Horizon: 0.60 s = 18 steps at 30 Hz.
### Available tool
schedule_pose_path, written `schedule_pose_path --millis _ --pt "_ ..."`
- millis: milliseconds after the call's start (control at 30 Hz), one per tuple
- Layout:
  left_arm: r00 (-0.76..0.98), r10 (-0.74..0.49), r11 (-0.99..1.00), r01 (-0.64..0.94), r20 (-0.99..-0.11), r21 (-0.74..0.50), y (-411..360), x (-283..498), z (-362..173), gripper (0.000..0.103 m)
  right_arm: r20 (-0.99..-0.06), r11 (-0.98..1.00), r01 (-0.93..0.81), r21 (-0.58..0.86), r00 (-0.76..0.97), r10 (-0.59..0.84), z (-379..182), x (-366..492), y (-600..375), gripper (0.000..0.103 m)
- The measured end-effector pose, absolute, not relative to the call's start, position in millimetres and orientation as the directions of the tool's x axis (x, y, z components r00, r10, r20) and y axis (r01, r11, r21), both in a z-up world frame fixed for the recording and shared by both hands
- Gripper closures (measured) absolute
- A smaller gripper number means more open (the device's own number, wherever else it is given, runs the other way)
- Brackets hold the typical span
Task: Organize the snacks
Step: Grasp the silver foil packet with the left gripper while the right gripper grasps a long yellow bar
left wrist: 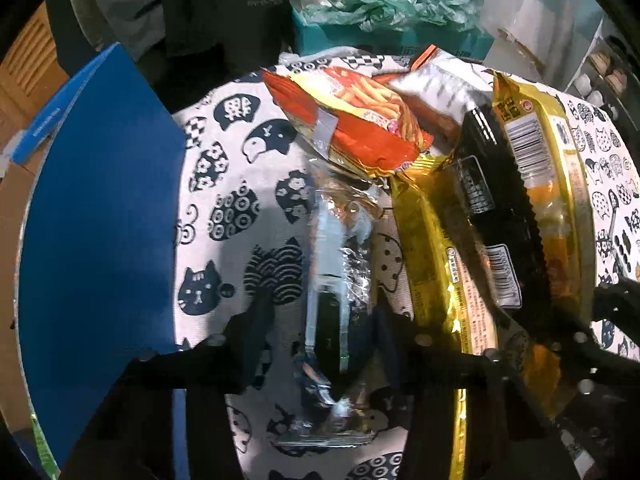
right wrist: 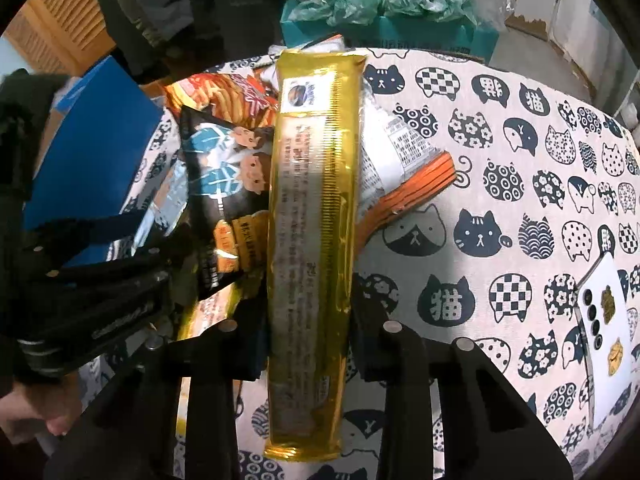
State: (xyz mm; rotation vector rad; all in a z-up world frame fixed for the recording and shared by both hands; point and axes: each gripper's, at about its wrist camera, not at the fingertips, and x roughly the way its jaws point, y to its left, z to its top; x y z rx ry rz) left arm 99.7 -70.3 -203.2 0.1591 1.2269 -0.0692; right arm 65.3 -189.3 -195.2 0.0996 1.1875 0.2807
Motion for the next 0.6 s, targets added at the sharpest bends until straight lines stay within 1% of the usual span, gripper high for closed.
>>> schedule_pose_path --millis 33,67,100,233,600 --pt "0.342 0.028 0.989 0.127 -0.939 0.075 -66 99 -202 0.064 -0.899 0.96 -0.166 0.224 0.345 0.27 -193 63 -189 0.071" --pt "0.343 0.026 0.99 0.12 -0.939 0.072 -63 98 -200 0.071 -0.898 0.959 -0.167 0.23 0.343 0.275 -192 62 -189 0.072" --pt "0.344 0.024 0.992 0.107 -0.939 0.064 -58 98 -197 0.075 -0.898 0.958 -0.167 0.234 0.34 0.279 -190 60 -189 0.072" --pt "0.333 -0.021 0.995 0.095 -0.943 0.011 -50 94 -192 0.076 -0.897 0.957 -0.165 0.237 0.342 0.281 -181 53 -196 0.072" --pt "0.383 -0.054 0.991 0.135 -0.922 -0.002 -57 65 -162 0.076 -0.889 0.963 -0.142 0.229 0.372 0.267 -153 45 -206 0.072"
